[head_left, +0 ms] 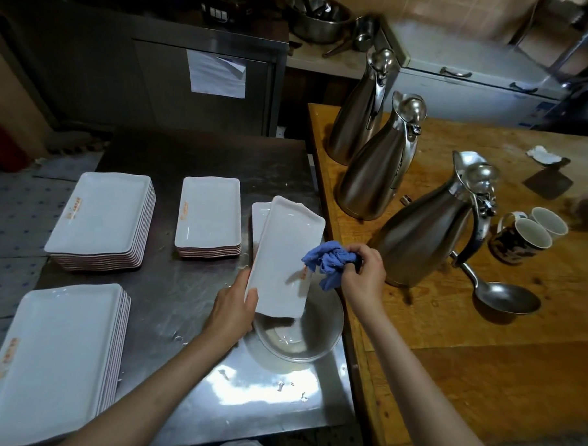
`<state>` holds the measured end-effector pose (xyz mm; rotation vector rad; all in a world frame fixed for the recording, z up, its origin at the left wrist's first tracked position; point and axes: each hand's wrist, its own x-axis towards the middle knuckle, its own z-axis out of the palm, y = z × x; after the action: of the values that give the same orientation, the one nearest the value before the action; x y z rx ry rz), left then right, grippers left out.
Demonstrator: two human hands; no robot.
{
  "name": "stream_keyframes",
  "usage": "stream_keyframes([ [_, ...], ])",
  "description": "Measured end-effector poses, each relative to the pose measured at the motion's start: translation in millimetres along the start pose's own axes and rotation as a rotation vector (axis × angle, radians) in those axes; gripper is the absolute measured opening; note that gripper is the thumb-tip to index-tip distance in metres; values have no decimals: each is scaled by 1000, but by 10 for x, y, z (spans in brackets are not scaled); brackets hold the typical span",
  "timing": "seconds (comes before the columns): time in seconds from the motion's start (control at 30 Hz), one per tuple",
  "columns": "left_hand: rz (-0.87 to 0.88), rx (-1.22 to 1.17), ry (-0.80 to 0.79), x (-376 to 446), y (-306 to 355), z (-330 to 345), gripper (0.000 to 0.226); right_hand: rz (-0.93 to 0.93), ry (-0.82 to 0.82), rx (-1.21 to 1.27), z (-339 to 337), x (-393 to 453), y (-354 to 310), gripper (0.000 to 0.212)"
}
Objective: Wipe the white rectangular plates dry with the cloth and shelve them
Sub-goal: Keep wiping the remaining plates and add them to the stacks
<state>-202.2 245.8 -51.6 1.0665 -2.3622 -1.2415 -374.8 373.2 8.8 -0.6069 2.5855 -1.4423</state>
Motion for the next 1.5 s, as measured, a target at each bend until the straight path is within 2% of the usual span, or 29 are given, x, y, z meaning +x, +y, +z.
stream_keyframes([
  [0.13, -154, -208, -82, 11, 37, -24, 27, -71, -23, -98, -44, -30, 14, 32],
  [0.27, -228, -388, -154, 82, -1, -42, 37, -149, -122, -294, -63, -73, 23, 28],
  [0.53, -244, -476, -294, 76, 92, -47, 38, -357, -273, -408, 155, -193, -3, 33],
  [0.63, -220, -479, -286, 61, 102, -28, 40, -369, -309, -266, 238, -241, -32, 41],
  [0.73, -217, -477, -237, 64, 84, -21, 37, -184, -343, -57, 235, -316, -117, 50],
  [0.83, -227, -475, -206, 66, 54, -41, 32, -96, -318, 101, 223, -344, -136, 34],
  [0.97, -223, -447, -190, 41, 85, -48, 26, -126, -164, -129, 220, -319, -100, 29],
  [1.1, -211, -511, -161, 53, 135, -24, 27, -137, -306, -250, 242, -354, -45, 42],
  [1.23, -208, -545, -129, 83, 170, -28, 26, -336, -408, -376, 268, -452, -14, 38],
  [1.37, -217, -524, -128, 70, 196, -53, 24, -413, -410, -322, 249, -462, 30, 27],
  [1.5, -202, -453, -203, 39, 224, -70, 24, -524, -364, -387, 222, -384, 153, 17],
])
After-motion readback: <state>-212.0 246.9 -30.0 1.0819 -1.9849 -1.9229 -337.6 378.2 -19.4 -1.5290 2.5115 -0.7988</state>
